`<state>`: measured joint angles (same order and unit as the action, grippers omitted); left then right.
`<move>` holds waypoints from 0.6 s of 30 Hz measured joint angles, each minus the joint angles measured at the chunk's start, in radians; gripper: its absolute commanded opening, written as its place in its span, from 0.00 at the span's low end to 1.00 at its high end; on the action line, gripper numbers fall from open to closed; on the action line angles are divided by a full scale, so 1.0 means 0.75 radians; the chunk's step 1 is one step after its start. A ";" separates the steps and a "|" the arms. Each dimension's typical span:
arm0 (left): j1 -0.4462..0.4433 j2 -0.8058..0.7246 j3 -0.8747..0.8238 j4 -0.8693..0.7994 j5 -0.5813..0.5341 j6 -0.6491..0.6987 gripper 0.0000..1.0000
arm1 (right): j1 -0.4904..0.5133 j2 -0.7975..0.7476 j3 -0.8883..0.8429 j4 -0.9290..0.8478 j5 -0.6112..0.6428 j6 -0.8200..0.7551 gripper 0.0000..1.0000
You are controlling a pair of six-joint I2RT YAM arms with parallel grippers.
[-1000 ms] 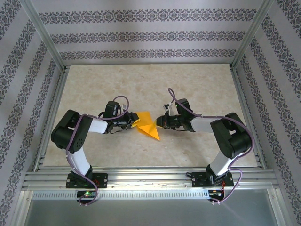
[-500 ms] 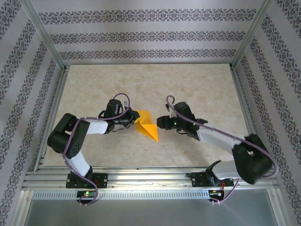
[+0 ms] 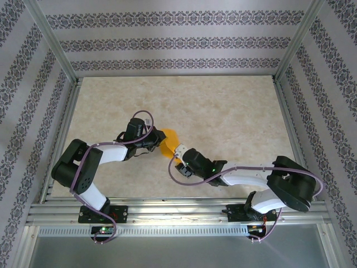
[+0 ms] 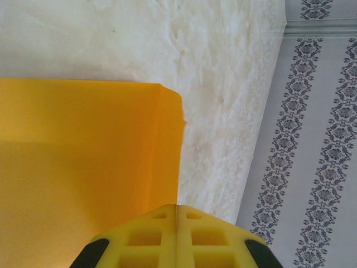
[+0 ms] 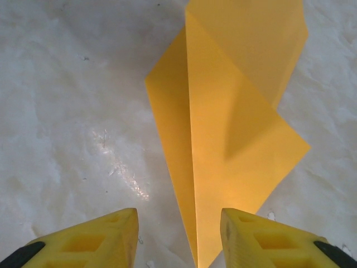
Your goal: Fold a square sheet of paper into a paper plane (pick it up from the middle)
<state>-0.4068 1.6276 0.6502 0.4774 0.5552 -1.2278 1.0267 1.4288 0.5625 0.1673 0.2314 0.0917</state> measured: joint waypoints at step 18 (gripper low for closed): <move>0.000 0.001 0.002 -0.001 0.002 0.000 0.04 | 0.040 0.225 0.062 0.179 0.205 -0.051 0.26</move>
<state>-0.4068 1.6279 0.6514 0.4767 0.5568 -1.2278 1.0565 1.5978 0.6086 0.3012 0.3855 0.0532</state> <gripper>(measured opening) 0.046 0.268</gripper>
